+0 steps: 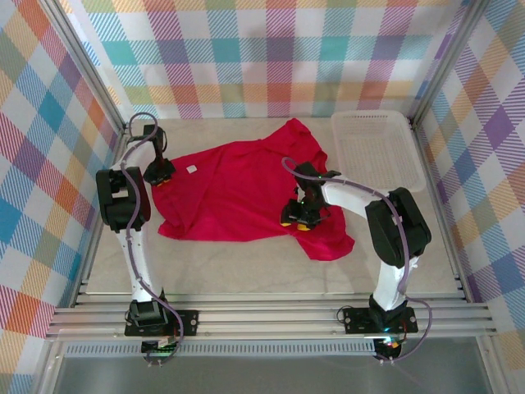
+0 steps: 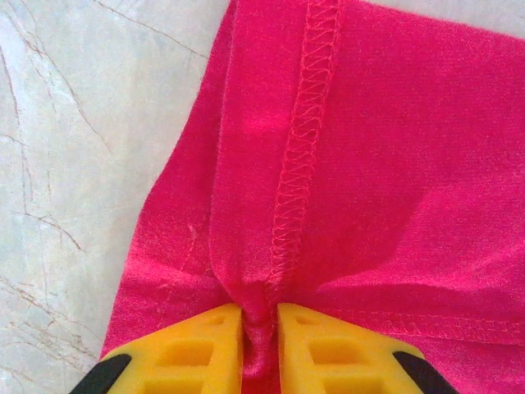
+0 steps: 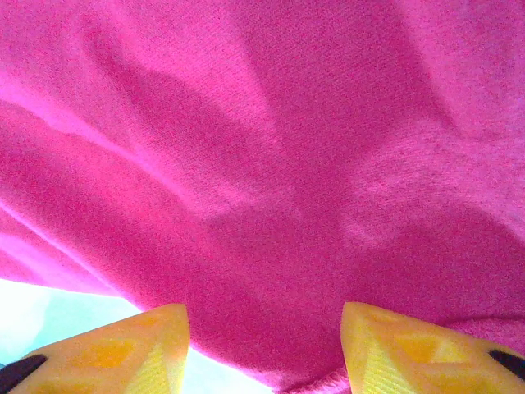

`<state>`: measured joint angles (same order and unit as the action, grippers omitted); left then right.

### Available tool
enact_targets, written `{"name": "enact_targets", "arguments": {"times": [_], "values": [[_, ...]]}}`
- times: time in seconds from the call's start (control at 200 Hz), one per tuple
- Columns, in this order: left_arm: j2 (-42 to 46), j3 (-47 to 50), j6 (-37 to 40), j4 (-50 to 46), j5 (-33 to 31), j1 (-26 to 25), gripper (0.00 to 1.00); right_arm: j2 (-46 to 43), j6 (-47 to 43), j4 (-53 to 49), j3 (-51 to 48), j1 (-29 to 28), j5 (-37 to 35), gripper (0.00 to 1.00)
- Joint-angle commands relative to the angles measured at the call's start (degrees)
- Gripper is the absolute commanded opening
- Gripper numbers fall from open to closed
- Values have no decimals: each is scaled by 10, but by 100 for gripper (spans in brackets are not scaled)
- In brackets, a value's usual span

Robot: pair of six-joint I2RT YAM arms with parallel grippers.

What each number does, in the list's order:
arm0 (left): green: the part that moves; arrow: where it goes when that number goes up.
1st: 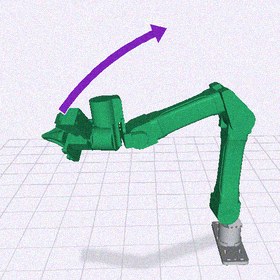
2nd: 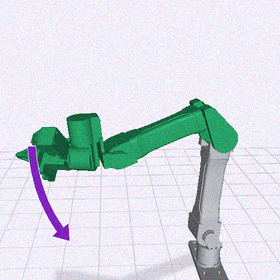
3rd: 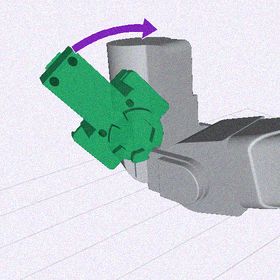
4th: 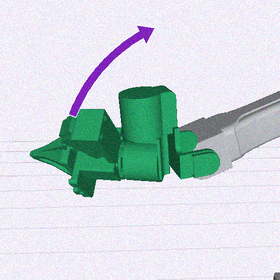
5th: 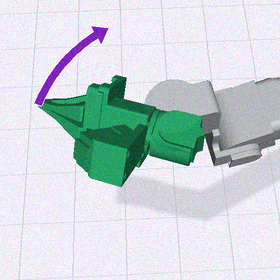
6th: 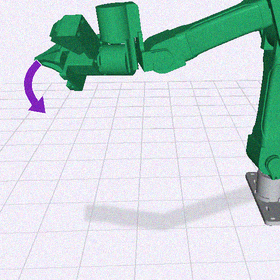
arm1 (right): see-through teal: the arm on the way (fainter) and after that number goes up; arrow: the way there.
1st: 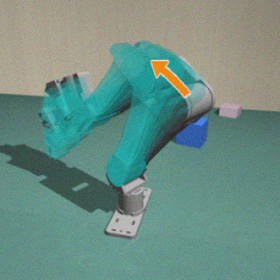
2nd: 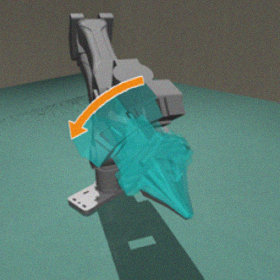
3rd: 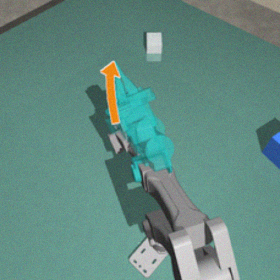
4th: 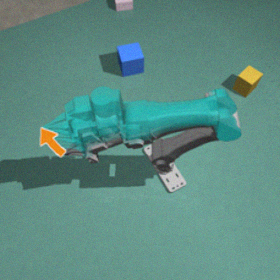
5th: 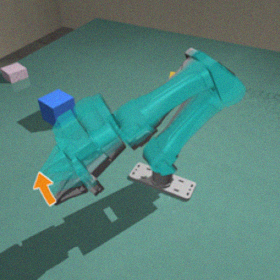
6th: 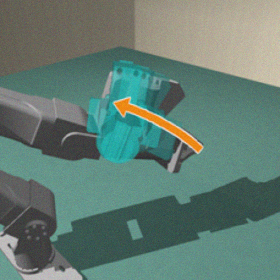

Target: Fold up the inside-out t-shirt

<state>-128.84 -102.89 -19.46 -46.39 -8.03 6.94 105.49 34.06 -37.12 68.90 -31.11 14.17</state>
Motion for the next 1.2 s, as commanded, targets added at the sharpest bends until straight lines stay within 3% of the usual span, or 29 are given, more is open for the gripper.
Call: {"name": "enact_targets", "arguments": {"times": [0.0, 0.035, 0.325, 0.59, 1.01, 1.195], "values": [[9, -6, 3, -9, 3, 7, 5, 3, 2, -6, 5, 2, 7, 48], [9, -5, 4, -9, 3, 9, 0, 4, 2, -5, 6, 3, 8, 48], [36, -8, -5, -11, 5, 17, 0, -1, -3, -11, 14, 10, 4, 47], [61, -117, -27, -31, 38, 18, 0, 27, 3, 7, 3, 26, -13, 42], [-115, -368, -136, 7, 122, 60, 0, 33, 0, -35, -45, 33, -56, 42], [-148, -388, -178, 77, 124, 83, 0, 33, 0, -69, -47, 33, -73, 41]]}}
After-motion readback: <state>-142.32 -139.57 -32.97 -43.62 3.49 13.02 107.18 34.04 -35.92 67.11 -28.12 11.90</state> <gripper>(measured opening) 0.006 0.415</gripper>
